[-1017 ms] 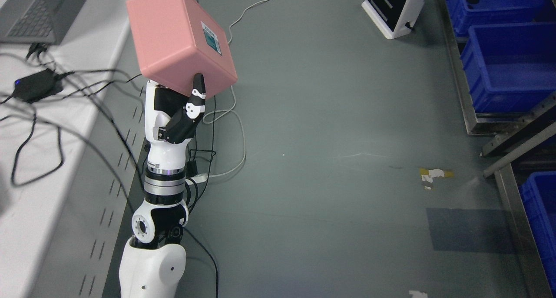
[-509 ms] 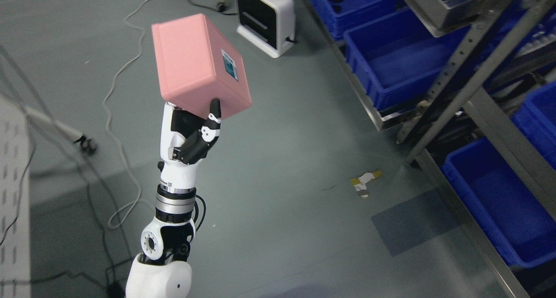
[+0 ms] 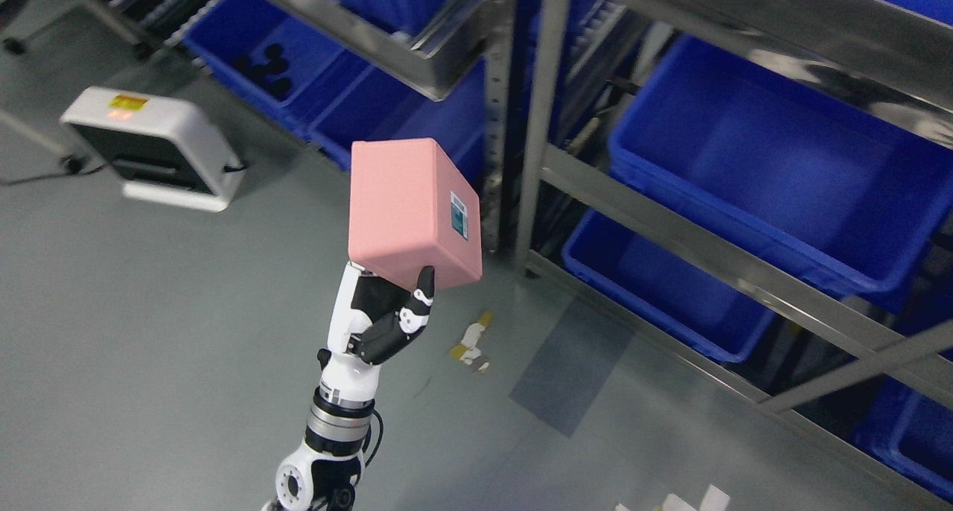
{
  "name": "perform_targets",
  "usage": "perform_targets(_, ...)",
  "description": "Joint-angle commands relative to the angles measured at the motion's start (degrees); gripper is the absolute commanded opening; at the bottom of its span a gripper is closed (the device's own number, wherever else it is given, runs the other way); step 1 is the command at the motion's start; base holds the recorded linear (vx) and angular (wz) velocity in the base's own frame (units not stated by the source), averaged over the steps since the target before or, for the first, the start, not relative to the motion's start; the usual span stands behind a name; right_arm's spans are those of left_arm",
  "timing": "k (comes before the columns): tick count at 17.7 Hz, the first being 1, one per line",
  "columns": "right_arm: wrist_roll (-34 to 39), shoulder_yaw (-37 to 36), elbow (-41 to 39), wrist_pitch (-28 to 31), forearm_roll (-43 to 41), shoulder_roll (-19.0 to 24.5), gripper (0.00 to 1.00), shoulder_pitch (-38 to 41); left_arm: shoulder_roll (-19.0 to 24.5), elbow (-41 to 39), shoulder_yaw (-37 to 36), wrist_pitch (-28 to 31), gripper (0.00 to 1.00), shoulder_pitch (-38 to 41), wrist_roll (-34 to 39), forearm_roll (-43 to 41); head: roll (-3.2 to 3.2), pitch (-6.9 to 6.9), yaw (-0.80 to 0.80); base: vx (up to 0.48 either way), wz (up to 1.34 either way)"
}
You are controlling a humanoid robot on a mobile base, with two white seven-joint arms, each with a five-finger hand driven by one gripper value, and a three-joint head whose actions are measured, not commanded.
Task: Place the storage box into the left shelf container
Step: 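Carry the pink box aloft while turning toward the shelf rack, then lower the pink box into the middle-shelf blue bin with the left hand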
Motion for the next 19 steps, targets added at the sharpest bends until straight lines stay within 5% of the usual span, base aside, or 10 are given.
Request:
perform_targets(1,0.3,-0.2,-1.0,0.0,-0.1,-1.0,1.00,-0.4,1.0,7.6,-6.3,-1.1,0.02,4.9,-1.7,-1.6,0.00,0.00,0.00,0.250,-1.19)
perform_targets(11,0.3,-0.2,-1.0,0.0,-0.1,-1.0,1.00,-0.4,1.0,11.4,-3.7,-0.4,0.02,3.0,-1.8,-1.8,0.00,-0.01,0.00,0.181,-0.83)
perform_targets(19,0.3,-0.2,-1.0,0.0,-0.1,-1.0,1.00,-0.4,1.0,37.7,8.3,4.7,0.02,-19.6,-1.8,-1.9,0.00,-0.04,0.00,0.089,-0.39)
